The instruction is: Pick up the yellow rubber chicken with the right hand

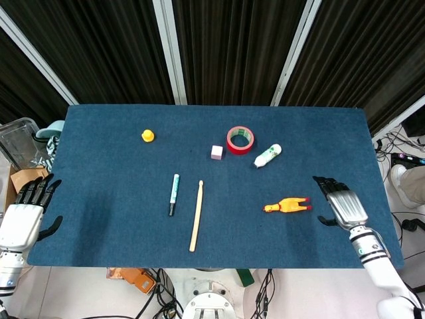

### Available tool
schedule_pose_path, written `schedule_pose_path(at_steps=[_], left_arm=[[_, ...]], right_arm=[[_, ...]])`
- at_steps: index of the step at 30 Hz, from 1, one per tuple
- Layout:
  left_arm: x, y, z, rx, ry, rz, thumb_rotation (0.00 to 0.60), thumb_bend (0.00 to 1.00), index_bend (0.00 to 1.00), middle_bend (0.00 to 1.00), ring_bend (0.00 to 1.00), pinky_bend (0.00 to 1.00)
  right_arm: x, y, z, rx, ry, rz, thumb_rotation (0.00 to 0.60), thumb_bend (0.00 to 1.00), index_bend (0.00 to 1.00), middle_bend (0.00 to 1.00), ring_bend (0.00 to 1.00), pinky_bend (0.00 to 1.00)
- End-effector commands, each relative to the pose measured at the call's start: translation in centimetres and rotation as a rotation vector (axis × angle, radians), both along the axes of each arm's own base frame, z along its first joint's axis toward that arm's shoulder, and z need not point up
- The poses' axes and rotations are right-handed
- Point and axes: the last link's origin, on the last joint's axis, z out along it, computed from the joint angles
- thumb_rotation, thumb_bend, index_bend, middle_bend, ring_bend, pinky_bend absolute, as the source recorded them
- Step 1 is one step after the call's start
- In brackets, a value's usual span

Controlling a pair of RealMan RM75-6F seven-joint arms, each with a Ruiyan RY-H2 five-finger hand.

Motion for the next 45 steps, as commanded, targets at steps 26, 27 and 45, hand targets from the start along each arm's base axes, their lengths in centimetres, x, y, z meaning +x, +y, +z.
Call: schedule_pose_path(at_steps=[26, 27, 45], left_arm=[[-0.1, 0.1, 0.0, -0.005, 0.004, -0.001, 0.6, 0.29, 0.1, 0.0, 0.0, 0.1], [-0.1, 0.1, 0.0, -0.006, 0.004, -0.001, 0.6, 0.29, 0.1, 0.0, 0.0, 0.1], [-0.1, 0.1, 0.1, -0.005, 0.006, 0.005, 0.6, 0.29, 0.1, 0.0, 0.0, 0.1]], right_arm=[[3.5, -3.3, -7.2, 0.192, -0.012, 0.103, 0.6, 0.31, 0.36, 0.4, 0.44, 0.44], [3.5, -3.3, -7.4, 0.195, -0.004, 0.103, 0.6, 0.31, 0.38, 0.42, 0.46, 0.47], [3.8, -5.1, -6.6, 0.101, -0.064, 0.094, 0.6, 0.54, 0.72, 0.6, 0.71, 0.82]])
